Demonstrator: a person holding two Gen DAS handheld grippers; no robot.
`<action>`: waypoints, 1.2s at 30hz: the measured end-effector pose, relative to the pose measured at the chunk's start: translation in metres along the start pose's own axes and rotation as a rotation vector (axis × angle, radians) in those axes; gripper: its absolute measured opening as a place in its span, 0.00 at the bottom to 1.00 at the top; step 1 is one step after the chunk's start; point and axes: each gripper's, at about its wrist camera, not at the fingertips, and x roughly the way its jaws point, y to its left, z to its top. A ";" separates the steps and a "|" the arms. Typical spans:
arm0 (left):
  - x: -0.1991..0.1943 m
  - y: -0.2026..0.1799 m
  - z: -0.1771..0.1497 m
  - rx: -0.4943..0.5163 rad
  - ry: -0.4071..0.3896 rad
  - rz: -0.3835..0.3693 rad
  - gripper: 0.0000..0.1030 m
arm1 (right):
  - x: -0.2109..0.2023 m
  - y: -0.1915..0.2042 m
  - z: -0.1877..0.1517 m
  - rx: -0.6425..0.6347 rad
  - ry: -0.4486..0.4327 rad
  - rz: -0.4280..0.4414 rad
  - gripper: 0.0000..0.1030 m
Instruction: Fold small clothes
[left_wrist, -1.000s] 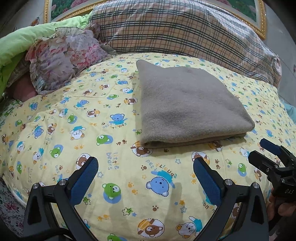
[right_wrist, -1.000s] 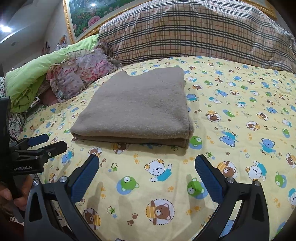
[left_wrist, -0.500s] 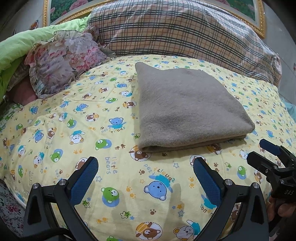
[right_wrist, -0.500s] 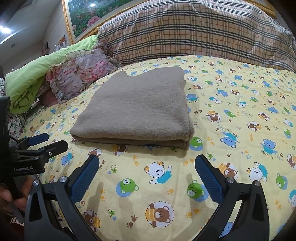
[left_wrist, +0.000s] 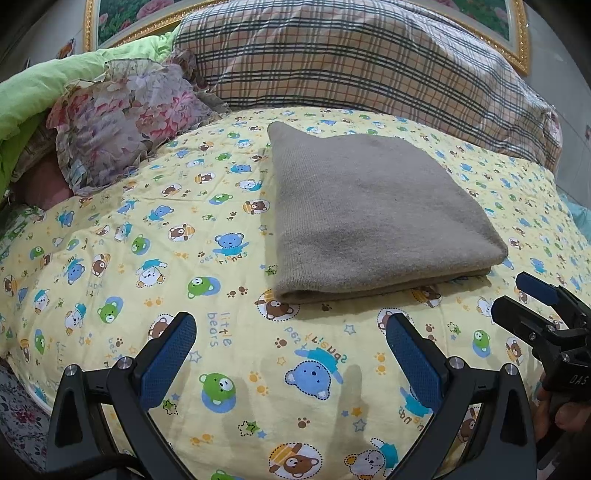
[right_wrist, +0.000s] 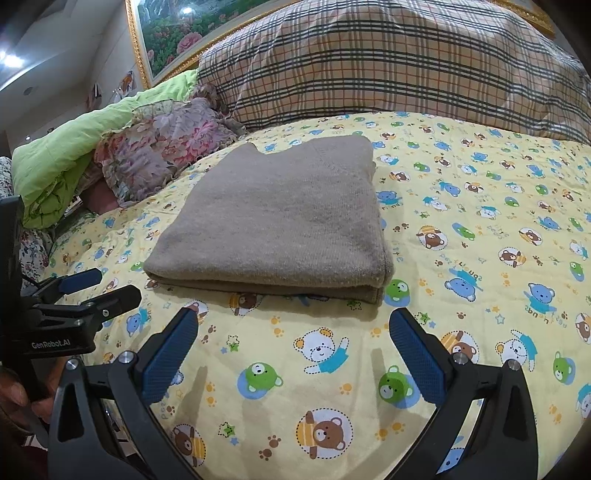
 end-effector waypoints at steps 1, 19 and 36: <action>0.001 0.000 0.000 0.000 0.003 0.001 1.00 | 0.000 0.000 0.000 0.000 -0.001 0.001 1.00; 0.001 0.004 0.003 -0.009 0.006 -0.005 1.00 | 0.000 0.001 0.003 -0.006 0.000 0.015 1.00; -0.001 0.001 0.004 -0.009 0.010 -0.010 1.00 | -0.002 -0.001 0.005 -0.001 -0.002 0.015 1.00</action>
